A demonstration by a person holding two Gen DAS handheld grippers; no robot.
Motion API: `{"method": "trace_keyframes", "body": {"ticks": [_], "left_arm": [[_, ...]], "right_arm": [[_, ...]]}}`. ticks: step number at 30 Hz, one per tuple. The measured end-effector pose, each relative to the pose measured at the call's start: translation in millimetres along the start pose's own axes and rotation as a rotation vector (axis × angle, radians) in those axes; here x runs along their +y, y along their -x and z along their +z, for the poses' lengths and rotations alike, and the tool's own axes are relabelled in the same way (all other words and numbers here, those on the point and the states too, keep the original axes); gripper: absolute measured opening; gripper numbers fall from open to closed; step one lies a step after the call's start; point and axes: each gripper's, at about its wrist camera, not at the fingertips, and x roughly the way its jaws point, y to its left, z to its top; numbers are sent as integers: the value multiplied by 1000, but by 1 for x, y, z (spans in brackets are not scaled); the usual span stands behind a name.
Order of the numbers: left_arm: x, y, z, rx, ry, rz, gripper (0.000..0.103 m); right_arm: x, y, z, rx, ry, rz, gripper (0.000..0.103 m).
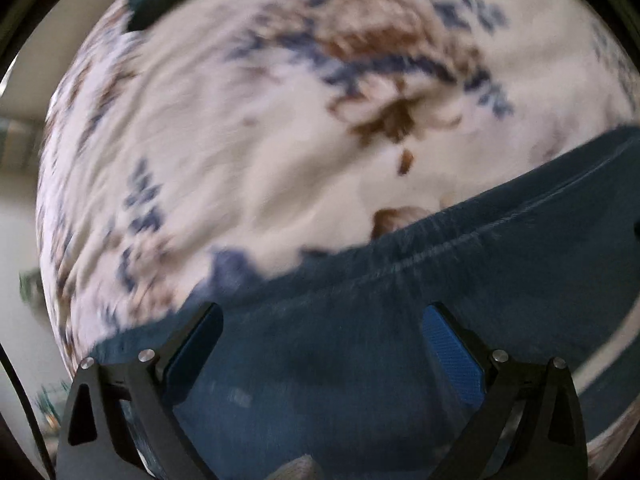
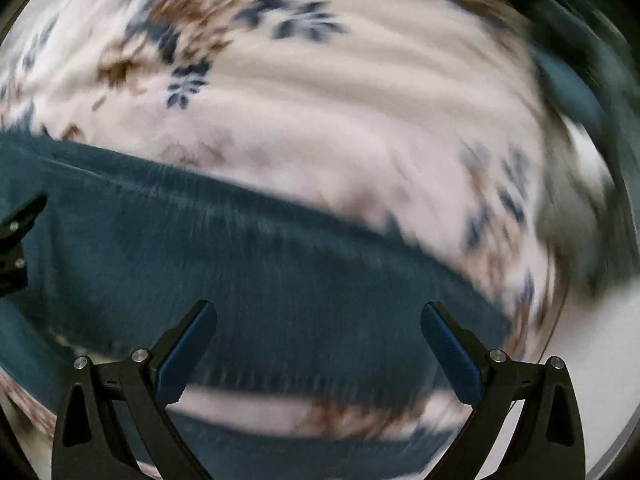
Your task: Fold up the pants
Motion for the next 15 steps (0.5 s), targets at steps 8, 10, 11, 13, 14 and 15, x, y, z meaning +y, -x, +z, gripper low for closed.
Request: {"method": "trace_keyframes", "body": {"ticks": [8, 10, 11, 13, 14, 15], "left_arm": [[7, -28, 10, 6, -66, -134, 101], [8, -27, 8, -17, -89, -169, 90], [7, -24, 7, -30, -109, -198, 78], [2, -19, 10, -39, -131, -210, 61], [-2, -13, 10, -48, -145, -202, 50], [-3, -9, 9, -55, -151, -192, 40]], "right_arm": [[27, -55, 52, 103, 298, 44, 97], [25, -58, 54, 109, 284, 97, 85], [24, -58, 54, 104, 277, 115, 77], [26, -53, 51, 83, 271, 150, 61], [27, -50, 49, 75, 267, 164, 47], [27, -48, 46, 69, 256, 173, 33]]}}
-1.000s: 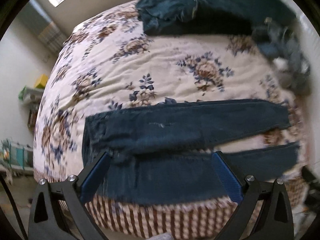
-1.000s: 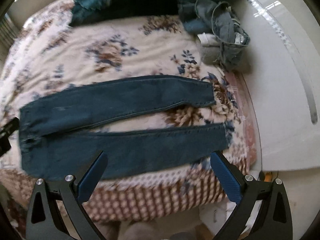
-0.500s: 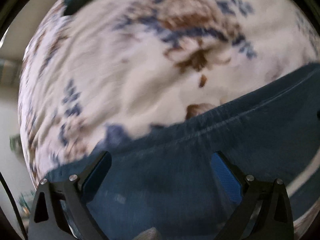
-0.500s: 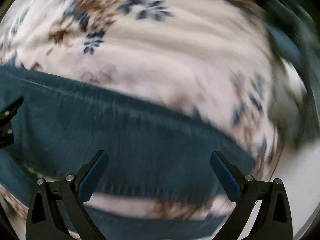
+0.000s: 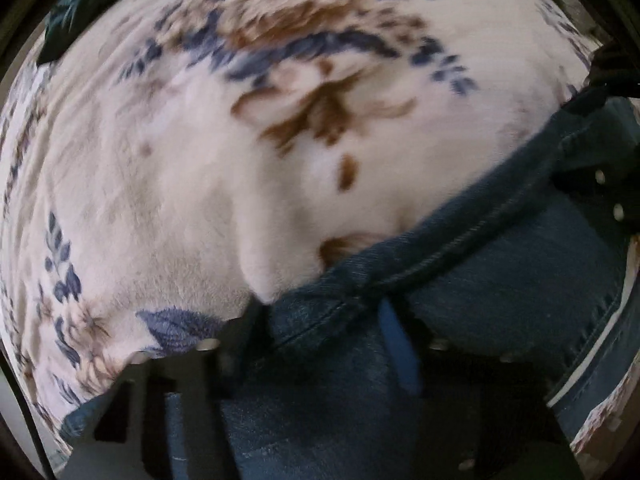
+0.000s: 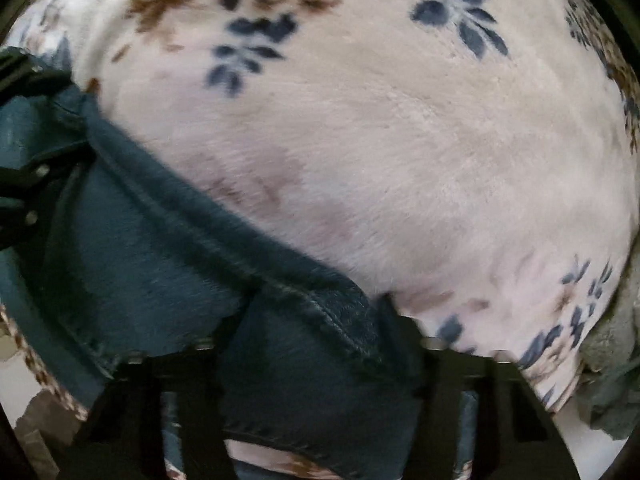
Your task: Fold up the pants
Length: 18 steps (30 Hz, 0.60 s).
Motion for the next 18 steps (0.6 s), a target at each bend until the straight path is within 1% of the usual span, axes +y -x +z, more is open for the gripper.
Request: {"method": "trace_keyframes", "body": {"ticks": [1, 2, 4, 6, 9, 12, 13, 16, 17, 18], "left_arm": [[-3, 4, 0, -10, -11, 20, 38], [-6, 7, 0, -20, -17, 35, 32], [-12, 14, 2, -42, -3, 63, 26], [-12, 25, -1, -68, 29, 75, 17], [-13, 40, -10, -97, 95, 59, 10], [-12, 60, -27, -141, 126, 61, 9], [-12, 65, -29, -154, 134, 62, 8], [-16, 79, -45, -190, 155, 61, 8], [-17, 86, -51, -201, 166, 55, 8], [-21, 81, -56, -210, 181, 48, 7]], "right_arm": [[0, 2, -2, -6, -20, 6, 27], [0, 4, -3, -11, -31, 4, 19], [1, 10, -11, -40, -63, -2, 14], [3, 18, -24, -69, -107, 8, 10], [5, 31, -43, -119, -167, 24, 8], [13, 43, -66, -162, -205, 30, 8], [21, 53, -80, -173, -215, 27, 8], [32, 70, -102, -209, -251, 7, 8], [35, 81, -115, -218, -261, 4, 8], [41, 88, -126, -232, -274, 0, 8]]}}
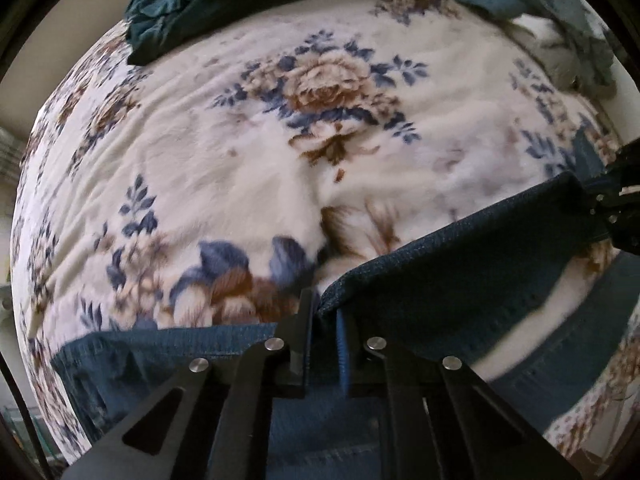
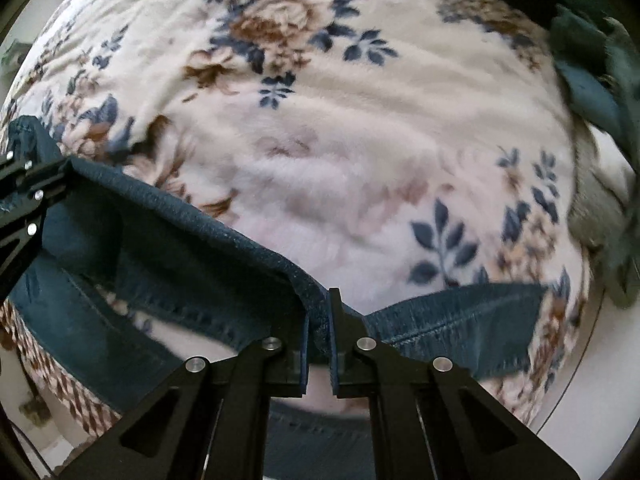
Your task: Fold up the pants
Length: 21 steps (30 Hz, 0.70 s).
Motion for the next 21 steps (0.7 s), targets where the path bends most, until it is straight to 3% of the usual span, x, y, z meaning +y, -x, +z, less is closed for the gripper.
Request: {"method": "trace_keyframes", "body": {"ticks": [4, 10, 15, 21], "left_arm": [[-10, 38, -46, -36, 69, -22, 7], [-32, 67, -129, -15, 234, -71, 6], [-58, 41, -197, 116, 351, -96, 5], [-72, 6, -218, 188, 404, -75, 5]], "right_arm": [[35, 40, -41, -45, -15, -22, 7], [39, 30, -110, -59, -1, -28, 7], [62, -9, -179, 27, 26, -1, 7], [74, -49, -206, 89, 25, -7, 8]]}}
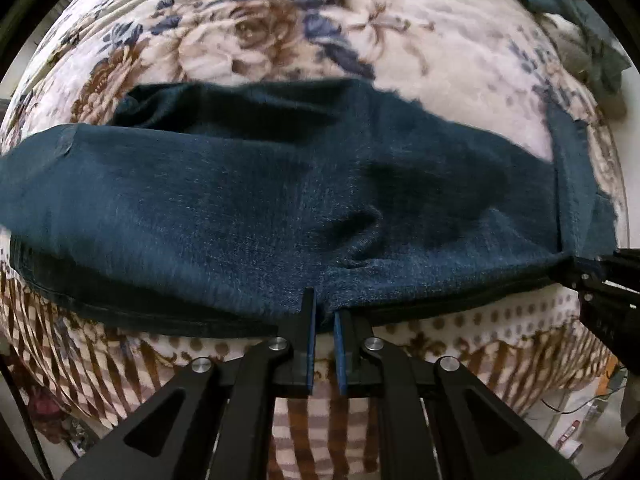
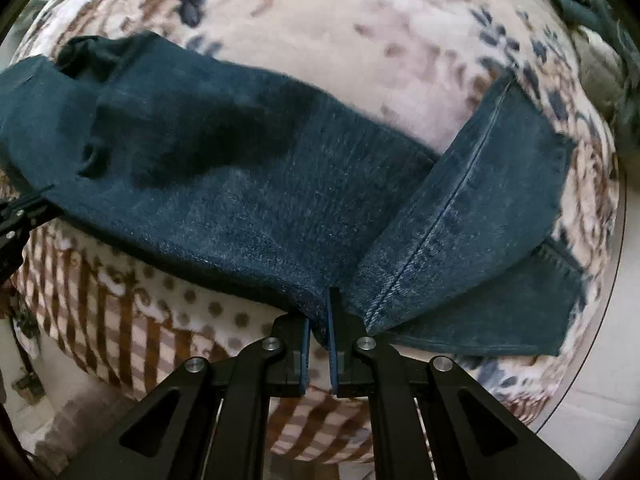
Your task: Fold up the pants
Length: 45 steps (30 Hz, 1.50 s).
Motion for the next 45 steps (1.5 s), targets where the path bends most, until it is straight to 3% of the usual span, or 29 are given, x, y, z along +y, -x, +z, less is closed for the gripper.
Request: {"method": "trace_keyframes", "body": {"ticks": [4, 5, 6, 7, 8, 9, 10, 11, 12, 13, 18, 22, 25, 26, 28, 29, 30, 31, 34, 38, 42, 44, 45], "left_arm": [[5, -2, -1, 43, 50, 1, 14], [12, 3, -6, 59, 99, -8, 22], [16, 8, -11, 77, 133, -22, 25], [19, 12, -15, 84, 147, -35, 25], [21, 19, -22, 75, 145, -34, 29], [21, 24, -25, 61, 136, -18, 43], [21, 29, -29, 44, 126, 6, 54], [21, 34, -32, 27, 114, 33, 78], [20, 38, -33, 12, 105, 50, 88], [19, 40, -32, 0, 102, 64, 91], [-3, 38, 4, -61, 65, 138, 91], [-22, 23, 38, -70, 53, 181, 91], [-35, 15, 54, -75, 26, 202, 91], [-38, 13, 57, -79, 17, 208, 91], [-44, 13, 61, -82, 1, 216, 91], [-46, 14, 62, -83, -6, 214, 91], [-48, 16, 61, -84, -14, 213, 91], [-49, 16, 61, -83, -20, 212, 91], [-52, 18, 57, -76, -26, 195, 91], [-57, 15, 48, -56, -23, 179, 91], [-64, 1, 37, -11, -18, 156, 91], [-68, -4, 34, 6, -19, 141, 91], [-71, -5, 32, 9, -23, 140, 91]], "right_arm": [[-2, -11, -4, 53, -50, 35, 17], [-3, -5, -9, 52, -59, 55, 26], [-5, 1, -14, 49, -67, 80, 43], [-8, 9, -21, 43, -90, 121, 53], [-12, 17, -30, 39, -128, 168, 72], [-15, 22, -36, 39, -157, 201, 89], [-22, 31, -48, 42, -218, 247, 92], [-29, 38, -57, 31, -266, 267, 92], [-37, 45, -64, 13, -311, 275, 92], [-48, 52, -69, -6, -359, 273, 92], [-112, 61, -58, -68, -562, 188, 92], [-155, 31, -10, -61, -654, 143, 92], [-170, 1, 27, -13, -634, 42, 92], [-171, -8, 32, 16, -619, 26, 88], [-173, -14, 33, 40, -607, 10, 70], [-174, -11, 29, 28, -609, 6, 40], [-176, -2, 17, -7, -624, 17, 21], [-180, 3, 10, -19, -644, 39, 9], [-199, 40, -45, -116, -763, 103, 9], [-231, 62, -155, -187, -976, 210, 9], [-261, 15, -247, -93, -1166, 403, 9], [-273, -17, -258, -97, -1234, 508, 11], [-275, -26, -267, -94, -1258, 562, 18]]}}
